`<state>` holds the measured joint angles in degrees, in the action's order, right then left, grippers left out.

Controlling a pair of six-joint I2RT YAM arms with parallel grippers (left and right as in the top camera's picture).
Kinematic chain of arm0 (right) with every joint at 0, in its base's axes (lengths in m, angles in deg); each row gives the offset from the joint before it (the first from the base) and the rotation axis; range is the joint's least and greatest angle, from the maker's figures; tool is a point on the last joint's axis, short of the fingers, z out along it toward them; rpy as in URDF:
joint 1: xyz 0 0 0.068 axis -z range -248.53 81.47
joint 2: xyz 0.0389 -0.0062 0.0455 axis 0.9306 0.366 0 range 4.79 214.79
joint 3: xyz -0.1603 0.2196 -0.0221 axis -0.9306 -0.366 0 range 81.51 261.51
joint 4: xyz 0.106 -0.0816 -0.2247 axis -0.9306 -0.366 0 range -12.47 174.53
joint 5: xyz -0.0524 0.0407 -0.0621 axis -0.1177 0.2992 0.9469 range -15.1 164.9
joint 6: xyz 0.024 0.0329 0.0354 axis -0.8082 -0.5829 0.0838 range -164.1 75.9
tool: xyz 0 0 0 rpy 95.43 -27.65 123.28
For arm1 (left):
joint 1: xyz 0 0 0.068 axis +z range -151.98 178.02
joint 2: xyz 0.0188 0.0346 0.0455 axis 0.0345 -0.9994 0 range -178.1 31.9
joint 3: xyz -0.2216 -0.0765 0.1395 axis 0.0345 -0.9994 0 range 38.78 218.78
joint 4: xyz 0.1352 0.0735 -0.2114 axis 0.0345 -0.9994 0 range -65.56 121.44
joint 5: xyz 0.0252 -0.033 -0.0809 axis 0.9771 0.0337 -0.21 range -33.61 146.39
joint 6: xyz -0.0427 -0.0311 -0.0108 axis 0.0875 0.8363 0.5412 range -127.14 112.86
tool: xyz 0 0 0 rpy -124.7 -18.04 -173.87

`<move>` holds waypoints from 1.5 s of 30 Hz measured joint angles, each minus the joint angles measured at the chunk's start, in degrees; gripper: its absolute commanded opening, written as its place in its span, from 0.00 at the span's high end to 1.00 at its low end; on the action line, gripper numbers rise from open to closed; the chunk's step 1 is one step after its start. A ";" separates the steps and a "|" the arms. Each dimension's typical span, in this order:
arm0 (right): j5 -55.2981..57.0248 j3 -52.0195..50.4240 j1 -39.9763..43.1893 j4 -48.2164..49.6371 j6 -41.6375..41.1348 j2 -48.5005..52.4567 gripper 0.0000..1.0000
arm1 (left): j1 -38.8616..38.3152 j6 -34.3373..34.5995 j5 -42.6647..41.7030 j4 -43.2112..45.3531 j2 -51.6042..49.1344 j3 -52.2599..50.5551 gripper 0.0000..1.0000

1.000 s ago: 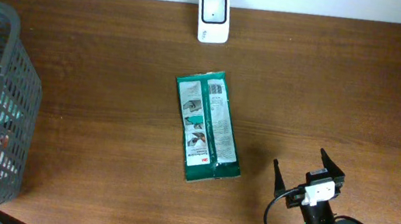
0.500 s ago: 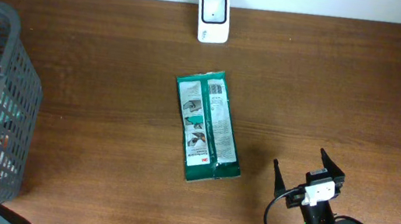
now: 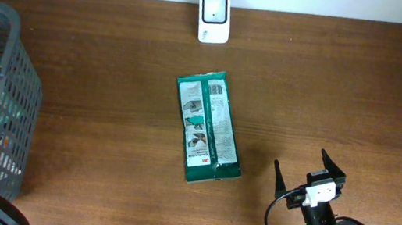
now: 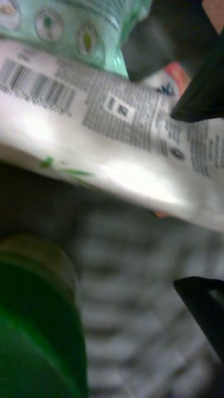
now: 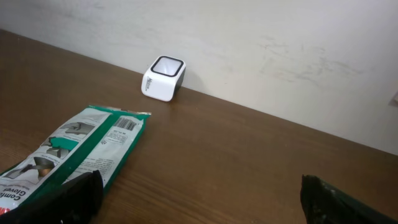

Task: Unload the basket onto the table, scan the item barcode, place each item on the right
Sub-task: 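Reach the left gripper into the basket and grasp the white tube, then place the white tube beside the green packet and release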

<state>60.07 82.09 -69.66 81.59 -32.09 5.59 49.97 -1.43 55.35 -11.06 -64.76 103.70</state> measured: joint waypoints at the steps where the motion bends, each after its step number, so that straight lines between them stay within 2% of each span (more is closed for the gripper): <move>1: -0.02 0.00 0.00 0.00 -0.02 0.00 0.02 | 0.00 -0.28 -0.59 0.28 -0.22 0.00 0.41; 4: -0.02 0.00 0.00 0.00 0.00 0.00 0.02 | -0.02 -0.72 -2.23 1.05 -0.81 0.00 0.62; 6: -0.02 0.00 0.00 0.00 0.00 0.00 0.02 | 0.00 -1.01 -2.91 1.27 -0.85 0.00 0.87; 10: 0.00 0.00 0.00 0.00 0.00 0.00 0.02 | -0.02 -1.49 -5.05 1.66 -0.55 0.28 1.00; 19: 0.00 0.00 0.00 0.00 0.00 0.00 0.02 | 0.00 -0.55 -7.02 -2.93 1.53 4.52 1.00; 26: 0.00 0.00 0.00 0.00 0.02 0.00 0.02 | -1.11 1.40 -11.04 -2.69 16.79 11.21 1.00; 32: 0.00 0.00 0.00 0.00 -0.02 0.00 0.02 | -8.87 1.25 -11.45 -2.62 24.65 11.87 1.00; 40: 0.00 0.00 0.00 0.00 -0.02 0.00 0.02 | -21.92 0.00 -8.02 -2.97 30.21 20.79 1.00; 45: -0.02 0.00 0.00 0.00 -0.02 0.00 0.02 | -32.02 -0.35 -10.84 -9.38 31.30 22.77 1.00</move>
<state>60.05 82.09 -69.66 81.59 -32.11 5.59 17.95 -1.78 44.51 -20.43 -33.46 126.48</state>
